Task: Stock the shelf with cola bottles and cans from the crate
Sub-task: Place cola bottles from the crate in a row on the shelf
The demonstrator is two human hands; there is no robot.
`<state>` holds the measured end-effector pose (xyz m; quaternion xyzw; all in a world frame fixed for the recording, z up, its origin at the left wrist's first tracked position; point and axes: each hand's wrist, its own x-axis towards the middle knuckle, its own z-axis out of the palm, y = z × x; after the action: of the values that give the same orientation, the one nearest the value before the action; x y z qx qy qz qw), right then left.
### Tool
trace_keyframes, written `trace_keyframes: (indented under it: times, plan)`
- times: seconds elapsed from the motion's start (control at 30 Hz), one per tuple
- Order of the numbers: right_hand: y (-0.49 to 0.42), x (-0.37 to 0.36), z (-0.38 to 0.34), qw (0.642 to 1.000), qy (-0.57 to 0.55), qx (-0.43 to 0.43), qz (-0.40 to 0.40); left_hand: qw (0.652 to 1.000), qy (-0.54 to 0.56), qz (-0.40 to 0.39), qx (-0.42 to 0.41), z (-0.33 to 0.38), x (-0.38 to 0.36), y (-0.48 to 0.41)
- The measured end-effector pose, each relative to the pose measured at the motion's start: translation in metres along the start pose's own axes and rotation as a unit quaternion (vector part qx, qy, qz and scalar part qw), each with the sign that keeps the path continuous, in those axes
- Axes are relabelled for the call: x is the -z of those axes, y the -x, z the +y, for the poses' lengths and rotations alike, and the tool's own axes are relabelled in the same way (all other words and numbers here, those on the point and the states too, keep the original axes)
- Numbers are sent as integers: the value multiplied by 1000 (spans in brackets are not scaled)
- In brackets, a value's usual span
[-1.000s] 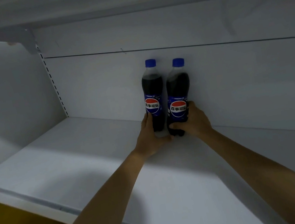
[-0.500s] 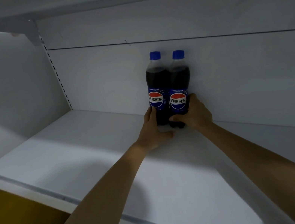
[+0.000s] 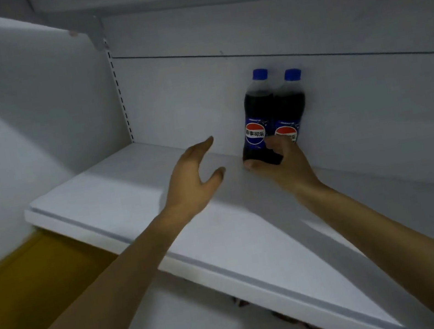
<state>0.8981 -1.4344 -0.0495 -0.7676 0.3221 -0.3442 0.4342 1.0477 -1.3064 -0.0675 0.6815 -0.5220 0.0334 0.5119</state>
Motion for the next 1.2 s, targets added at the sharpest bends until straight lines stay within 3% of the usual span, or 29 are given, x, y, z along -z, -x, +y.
trace_keyframes:
  times: [0.1,0.33,0.53,0.7,0.87,1.07,1.2]
  plan:
    - [40,-35,-45,994,-11,43,-97,999,3,54,2,-6,51,26]
    - [160,-146,-100,960,-30,123,-251,978,18,160,134,-46,168,158]
    - [240,-251,-86,899,-18,61,-434,948,-18,173,267,-88,231,288]
    - [285,-320,-16,849,-6,-92,-521,900,14,170,401,-132,238,397]
    - [325,-365,90,786,100,-208,-573,834,82,131,530,-183,204,489]
    - [360,-409,208,733,151,-354,-560,772,103,118,615,-243,142,572]
    - [397,-439,305,712,187,-422,-529,698,126,150,689,-289,81,642]
